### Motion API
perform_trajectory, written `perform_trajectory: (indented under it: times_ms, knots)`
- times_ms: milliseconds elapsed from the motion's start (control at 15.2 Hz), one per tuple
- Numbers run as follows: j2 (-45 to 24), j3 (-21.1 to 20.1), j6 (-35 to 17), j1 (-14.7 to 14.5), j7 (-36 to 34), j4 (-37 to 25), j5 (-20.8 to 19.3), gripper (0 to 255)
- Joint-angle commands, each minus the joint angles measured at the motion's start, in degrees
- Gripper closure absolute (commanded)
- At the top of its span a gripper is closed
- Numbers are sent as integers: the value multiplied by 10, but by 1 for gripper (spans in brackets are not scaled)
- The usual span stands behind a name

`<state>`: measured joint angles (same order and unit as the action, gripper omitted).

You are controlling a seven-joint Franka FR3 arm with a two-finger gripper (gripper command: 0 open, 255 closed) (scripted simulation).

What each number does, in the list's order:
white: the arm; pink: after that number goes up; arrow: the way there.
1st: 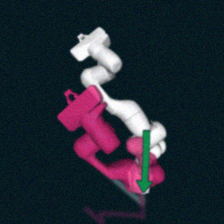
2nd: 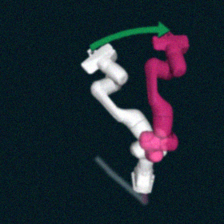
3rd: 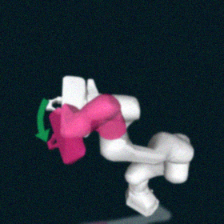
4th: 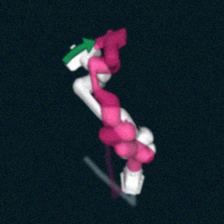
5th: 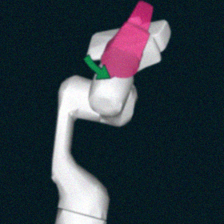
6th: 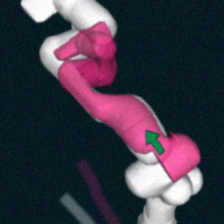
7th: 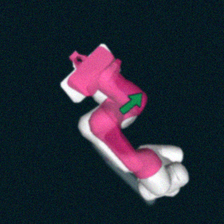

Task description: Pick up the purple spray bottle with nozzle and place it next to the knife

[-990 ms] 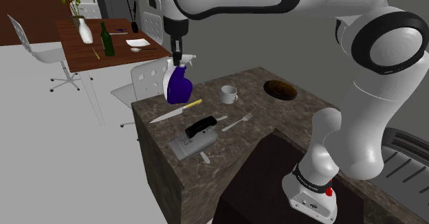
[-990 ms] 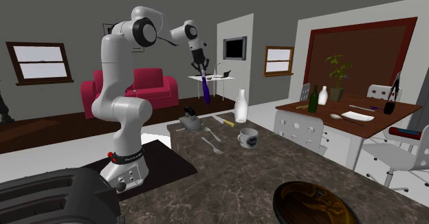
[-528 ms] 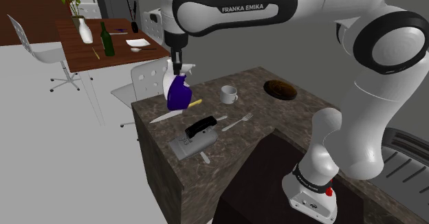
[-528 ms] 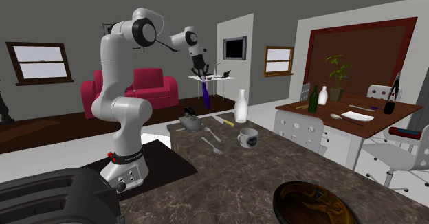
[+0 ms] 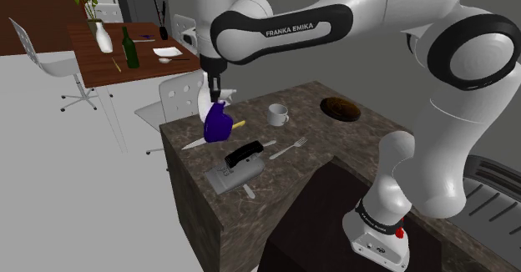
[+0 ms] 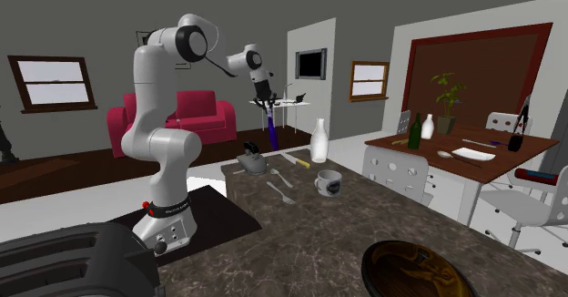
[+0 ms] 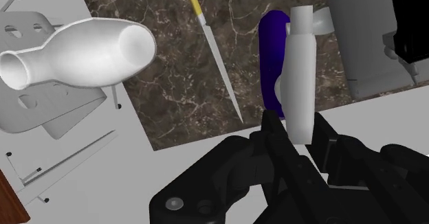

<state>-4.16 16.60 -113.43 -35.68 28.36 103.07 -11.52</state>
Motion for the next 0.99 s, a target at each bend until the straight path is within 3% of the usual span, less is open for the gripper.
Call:
perform_trajectory:
  times_ms: [0,924]
  knots:
    - [-2,1,-16,1,-1,14,0,255]
    - [-26,3,-108,4,-15,84,-3,255]
